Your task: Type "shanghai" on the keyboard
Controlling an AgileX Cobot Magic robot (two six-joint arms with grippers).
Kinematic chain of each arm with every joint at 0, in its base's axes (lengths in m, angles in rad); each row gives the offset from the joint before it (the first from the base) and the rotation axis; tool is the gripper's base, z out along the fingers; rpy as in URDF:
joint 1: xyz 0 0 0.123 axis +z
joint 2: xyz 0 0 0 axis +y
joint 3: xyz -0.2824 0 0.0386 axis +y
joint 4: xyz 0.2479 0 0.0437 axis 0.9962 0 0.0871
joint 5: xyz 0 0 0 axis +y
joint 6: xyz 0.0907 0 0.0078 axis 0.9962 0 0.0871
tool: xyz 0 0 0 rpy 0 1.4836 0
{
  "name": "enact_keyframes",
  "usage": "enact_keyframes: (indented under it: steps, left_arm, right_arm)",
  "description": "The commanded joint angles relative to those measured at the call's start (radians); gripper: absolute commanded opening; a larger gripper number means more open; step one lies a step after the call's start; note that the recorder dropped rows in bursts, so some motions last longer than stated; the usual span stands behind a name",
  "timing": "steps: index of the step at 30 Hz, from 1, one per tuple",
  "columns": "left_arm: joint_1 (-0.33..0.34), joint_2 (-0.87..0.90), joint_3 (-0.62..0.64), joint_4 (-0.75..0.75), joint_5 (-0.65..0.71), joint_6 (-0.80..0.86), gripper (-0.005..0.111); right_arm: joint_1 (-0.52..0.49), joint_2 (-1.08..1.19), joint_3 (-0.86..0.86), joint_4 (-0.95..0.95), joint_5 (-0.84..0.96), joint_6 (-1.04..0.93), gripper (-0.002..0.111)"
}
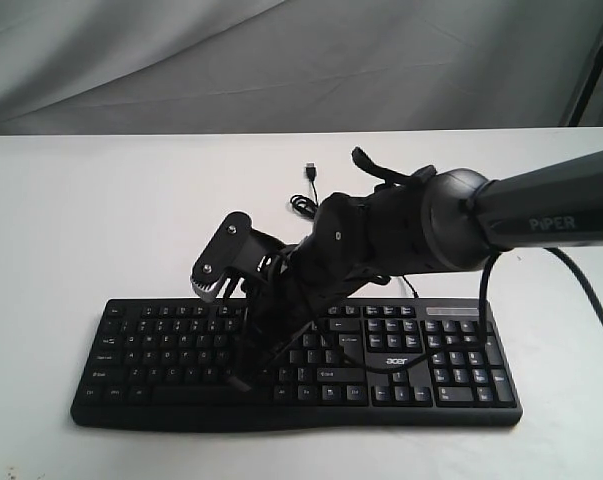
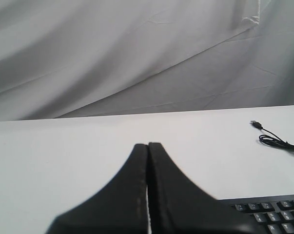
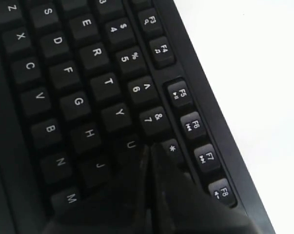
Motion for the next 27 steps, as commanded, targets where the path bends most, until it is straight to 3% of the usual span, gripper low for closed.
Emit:
enact_keyframes:
  steps: [1,27]
  left_arm:
    - [-0.006,-0.002,0.002,0.0,-0.006,-0.003,0.0]
    - [-0.006,-0.002,0.002,0.0,-0.006,-0.003,0.0]
  right_arm:
    - [-0.006,-0.009,0.006,0.007,0.002,0.006,0.0]
    - [-0.006,-0.009,0.035,0.007,0.005,0.006,0.0]
